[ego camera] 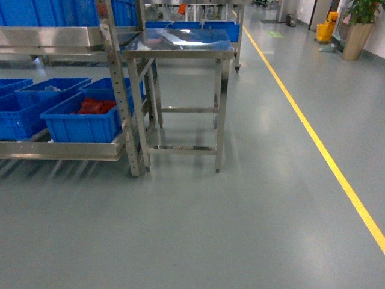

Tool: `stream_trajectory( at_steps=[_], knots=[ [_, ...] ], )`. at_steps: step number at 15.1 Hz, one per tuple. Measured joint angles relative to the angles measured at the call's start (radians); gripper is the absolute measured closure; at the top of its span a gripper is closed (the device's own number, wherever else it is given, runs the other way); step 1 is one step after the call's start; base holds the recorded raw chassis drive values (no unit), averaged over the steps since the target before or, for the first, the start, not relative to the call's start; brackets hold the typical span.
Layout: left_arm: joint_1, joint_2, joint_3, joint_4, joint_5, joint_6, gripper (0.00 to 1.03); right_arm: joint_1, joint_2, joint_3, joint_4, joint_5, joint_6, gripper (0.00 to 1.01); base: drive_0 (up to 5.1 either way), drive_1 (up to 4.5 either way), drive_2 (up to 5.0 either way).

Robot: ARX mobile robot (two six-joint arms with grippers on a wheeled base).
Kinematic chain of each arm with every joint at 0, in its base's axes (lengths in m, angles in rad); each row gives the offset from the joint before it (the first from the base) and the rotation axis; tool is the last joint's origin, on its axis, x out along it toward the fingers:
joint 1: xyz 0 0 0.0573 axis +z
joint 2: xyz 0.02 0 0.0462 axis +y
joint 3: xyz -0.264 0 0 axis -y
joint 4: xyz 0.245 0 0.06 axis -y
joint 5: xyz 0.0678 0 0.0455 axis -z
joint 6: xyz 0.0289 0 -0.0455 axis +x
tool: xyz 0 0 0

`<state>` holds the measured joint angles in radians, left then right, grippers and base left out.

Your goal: Sort blue parts and orange caps into right shelf containers

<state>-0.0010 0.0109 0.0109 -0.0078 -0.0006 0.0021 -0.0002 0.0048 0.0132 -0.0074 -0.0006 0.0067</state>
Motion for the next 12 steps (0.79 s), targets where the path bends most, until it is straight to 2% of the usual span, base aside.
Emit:
stream_trajectory(
  at_steps=[12],
  knots=[
    [0.0, 0.0, 0.0, 0.002, 0.0, 0.0, 0.6, 0.0, 0.0, 0.0, 0.0, 0.0, 0.0, 0.55, -0.1, 4.13, -4.3]
  ],
)
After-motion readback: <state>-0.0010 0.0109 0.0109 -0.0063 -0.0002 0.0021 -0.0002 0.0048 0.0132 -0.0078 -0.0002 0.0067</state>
